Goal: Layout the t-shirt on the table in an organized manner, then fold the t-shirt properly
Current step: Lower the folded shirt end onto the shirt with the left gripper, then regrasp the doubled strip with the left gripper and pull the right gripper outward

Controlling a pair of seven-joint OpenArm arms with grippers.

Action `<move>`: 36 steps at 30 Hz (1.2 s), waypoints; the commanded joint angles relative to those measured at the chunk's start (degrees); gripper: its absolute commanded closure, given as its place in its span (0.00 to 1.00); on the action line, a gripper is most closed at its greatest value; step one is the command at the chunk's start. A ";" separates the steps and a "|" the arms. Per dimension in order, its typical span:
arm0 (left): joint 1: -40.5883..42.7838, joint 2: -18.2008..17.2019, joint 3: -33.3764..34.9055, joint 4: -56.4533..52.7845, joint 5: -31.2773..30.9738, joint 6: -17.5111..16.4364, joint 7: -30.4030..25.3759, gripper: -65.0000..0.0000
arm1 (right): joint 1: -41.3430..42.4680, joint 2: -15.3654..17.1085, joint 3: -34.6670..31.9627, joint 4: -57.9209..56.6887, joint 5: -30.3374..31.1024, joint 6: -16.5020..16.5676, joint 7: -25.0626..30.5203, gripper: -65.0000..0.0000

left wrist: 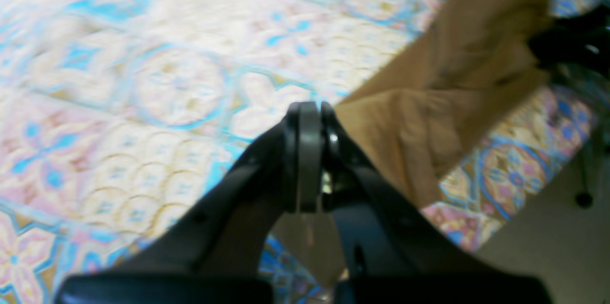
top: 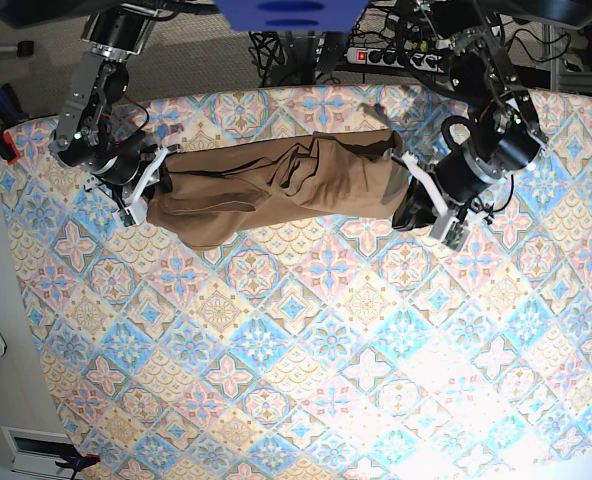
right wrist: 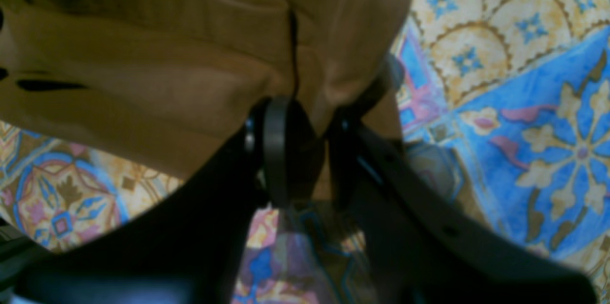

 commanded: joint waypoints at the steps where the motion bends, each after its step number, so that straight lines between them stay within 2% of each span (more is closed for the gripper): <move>1: -1.08 -0.87 0.30 0.26 -1.62 -0.10 -1.60 1.00 | 0.53 0.62 0.17 0.79 1.20 0.13 1.05 0.80; 6: -1.25 -1.13 4.00 -1.15 -1.27 -0.10 -1.60 1.00 | 0.53 0.62 -1.15 0.79 1.20 0.13 1.05 0.80; 11: -0.37 -0.95 9.45 -5.81 5.33 -0.10 -2.04 1.00 | 0.35 0.62 -2.29 0.88 1.20 0.13 1.14 0.80; 14: 0.16 -1.04 10.06 -9.06 7.79 -0.10 -2.04 1.00 | 0.35 0.62 -2.11 1.06 1.20 0.13 1.14 0.80; 18: 1.21 -2.62 10.77 -13.99 9.37 -0.10 -2.04 1.00 | 0.35 0.62 -2.03 1.32 1.20 0.13 1.14 0.80; 24: 0.95 -4.03 17.18 -23.04 9.55 -0.10 -2.39 1.00 | 0.35 0.62 -2.03 1.32 1.20 0.13 1.22 0.80; 28: 1.30 -4.47 20.88 -27.35 10.16 -0.10 -11.18 1.00 | 0.35 0.62 -1.94 1.41 1.20 0.13 1.31 0.80; 31: 1.03 -3.77 22.11 -31.04 13.33 -0.10 -16.55 1.00 | 0.62 0.62 1.23 1.41 1.20 0.13 1.31 0.80; 36: -2.13 -0.16 21.67 -32.10 16.76 -0.10 -17.16 1.00 | 0.79 0.62 5.18 1.41 1.29 0.13 1.31 0.80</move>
